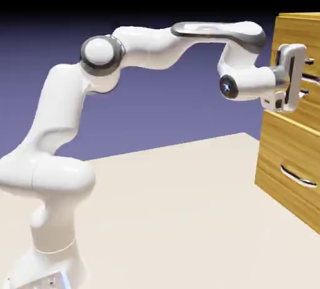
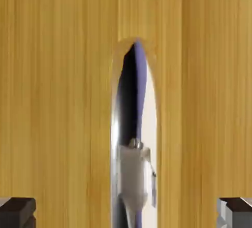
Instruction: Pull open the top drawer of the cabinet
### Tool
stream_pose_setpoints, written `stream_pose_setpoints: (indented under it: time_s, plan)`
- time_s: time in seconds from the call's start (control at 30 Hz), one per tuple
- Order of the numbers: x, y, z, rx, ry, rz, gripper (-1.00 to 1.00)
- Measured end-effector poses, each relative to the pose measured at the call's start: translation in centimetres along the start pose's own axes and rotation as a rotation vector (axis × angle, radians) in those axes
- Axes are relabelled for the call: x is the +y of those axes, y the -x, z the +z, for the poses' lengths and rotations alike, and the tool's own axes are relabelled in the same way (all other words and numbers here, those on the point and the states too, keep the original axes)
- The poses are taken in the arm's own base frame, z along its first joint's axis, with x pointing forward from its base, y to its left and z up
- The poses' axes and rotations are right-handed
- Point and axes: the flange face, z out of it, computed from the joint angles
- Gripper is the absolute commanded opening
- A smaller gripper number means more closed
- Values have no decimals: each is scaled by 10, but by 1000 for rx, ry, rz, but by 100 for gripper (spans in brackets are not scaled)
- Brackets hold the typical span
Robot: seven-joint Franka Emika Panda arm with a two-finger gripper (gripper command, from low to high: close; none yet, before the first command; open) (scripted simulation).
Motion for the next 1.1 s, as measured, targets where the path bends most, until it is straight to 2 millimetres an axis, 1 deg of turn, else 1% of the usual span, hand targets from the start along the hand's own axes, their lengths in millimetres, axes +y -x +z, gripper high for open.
stream_pose_setpoints:
  time_s: [0.07, 0.33, 0.47, 0.53, 0.67, 0.93, 1.1]
  plan:
    - [0, 0, 0, 0, 0, 0, -100]
    - [0, 0, -62, -1, 0, 1, -100]
    - [0, 0, -88, -1, 0, 1, -100]
    - [1, -2, -97, 0, 0, -2, -100]
    - [-1, -3, -101, -2, -11, -1, -100]
    - [0, 0, -99, 0, -2, 3, -100]
    - [-1, 1, -105, -1, -2, -1, -100]
